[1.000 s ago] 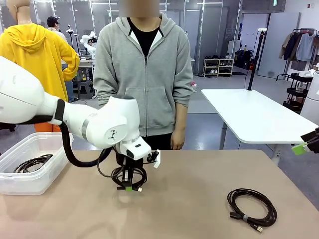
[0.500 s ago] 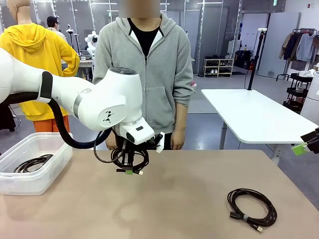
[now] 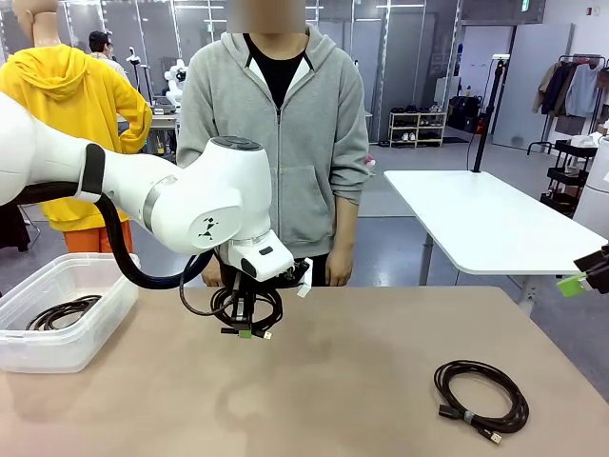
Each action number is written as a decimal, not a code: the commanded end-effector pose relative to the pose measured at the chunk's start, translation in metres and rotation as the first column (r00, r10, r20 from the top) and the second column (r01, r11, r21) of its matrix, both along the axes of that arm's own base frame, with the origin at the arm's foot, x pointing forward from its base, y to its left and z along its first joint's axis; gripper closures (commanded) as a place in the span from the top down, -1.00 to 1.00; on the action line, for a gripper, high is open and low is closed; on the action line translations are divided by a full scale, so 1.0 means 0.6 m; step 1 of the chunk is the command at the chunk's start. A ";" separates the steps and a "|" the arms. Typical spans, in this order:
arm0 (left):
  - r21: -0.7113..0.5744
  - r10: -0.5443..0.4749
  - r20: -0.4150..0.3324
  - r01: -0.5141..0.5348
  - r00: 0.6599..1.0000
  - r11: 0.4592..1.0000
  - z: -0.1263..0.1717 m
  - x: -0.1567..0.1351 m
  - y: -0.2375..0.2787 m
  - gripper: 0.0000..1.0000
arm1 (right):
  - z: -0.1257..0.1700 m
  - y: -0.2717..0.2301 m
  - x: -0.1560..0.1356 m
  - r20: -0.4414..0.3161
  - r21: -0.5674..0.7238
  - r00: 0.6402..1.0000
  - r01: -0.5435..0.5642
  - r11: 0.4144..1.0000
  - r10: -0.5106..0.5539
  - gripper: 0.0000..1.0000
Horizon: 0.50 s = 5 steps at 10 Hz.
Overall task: Organize and store the cables.
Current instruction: Place the USB Extension Cable into the Organizing box.
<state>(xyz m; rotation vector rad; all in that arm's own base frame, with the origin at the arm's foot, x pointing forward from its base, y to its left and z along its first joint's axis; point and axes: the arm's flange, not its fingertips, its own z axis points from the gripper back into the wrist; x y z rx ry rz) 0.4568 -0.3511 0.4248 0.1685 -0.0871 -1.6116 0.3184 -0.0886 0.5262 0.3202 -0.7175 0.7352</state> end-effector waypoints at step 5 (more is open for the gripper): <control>-0.068 -0.104 0.044 0.107 0.994 0.992 0.071 -0.027 0.125 -0.66 | 0.000 0.002 0.001 -0.007 -0.013 1.000 0.012 1.000 -0.012 1.00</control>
